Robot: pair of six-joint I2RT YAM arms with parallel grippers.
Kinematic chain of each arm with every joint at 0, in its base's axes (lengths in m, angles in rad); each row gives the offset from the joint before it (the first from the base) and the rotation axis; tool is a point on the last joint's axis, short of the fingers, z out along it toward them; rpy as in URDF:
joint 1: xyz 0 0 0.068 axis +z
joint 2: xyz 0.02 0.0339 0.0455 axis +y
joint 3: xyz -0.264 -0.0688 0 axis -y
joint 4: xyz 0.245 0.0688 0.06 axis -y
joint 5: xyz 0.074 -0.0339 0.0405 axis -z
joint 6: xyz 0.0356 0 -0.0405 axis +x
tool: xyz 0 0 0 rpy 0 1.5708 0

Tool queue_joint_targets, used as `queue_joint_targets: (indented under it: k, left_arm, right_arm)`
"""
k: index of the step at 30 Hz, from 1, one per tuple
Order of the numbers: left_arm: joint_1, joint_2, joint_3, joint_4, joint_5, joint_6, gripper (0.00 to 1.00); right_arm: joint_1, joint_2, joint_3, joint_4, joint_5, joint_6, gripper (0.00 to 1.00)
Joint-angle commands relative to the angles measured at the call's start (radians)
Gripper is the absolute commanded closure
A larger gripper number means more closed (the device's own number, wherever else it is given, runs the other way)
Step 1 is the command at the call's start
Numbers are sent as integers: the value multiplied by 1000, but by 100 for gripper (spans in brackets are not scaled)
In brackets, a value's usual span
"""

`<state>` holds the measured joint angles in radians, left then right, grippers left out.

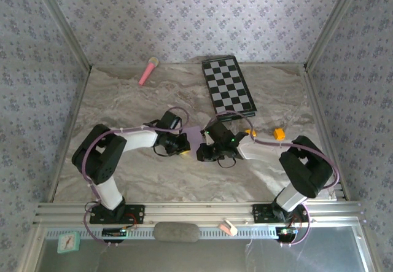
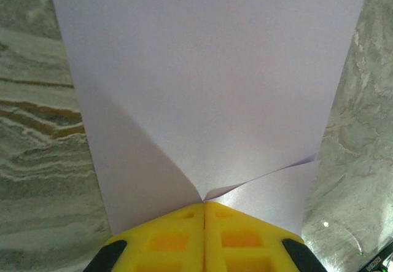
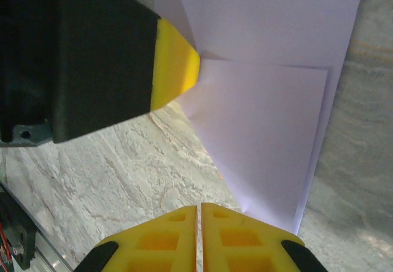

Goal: Fold a paper plane with a square sheet of paper (pick it up from the middle)
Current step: Third fold the triangle at the center of the table.

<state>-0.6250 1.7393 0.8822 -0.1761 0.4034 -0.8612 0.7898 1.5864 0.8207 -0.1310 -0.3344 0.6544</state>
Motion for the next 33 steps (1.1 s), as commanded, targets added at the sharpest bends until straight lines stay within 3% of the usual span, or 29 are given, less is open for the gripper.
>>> queue_joint_targets:
  k: [1,20,33]
  left_arm:
    - [-8,37,14,-78,-43,-7,92]
    - [-18,78,43,-167,-81,1,93]
    - [-19,121,44,-240,-159,-12,96]
  right_arm:
    - [-9,14,32,-26,31,-18,90]
    - [-2,190,95,-45,6,-81,94]
    - [-6,70,-100,-19,-35,-71,94]
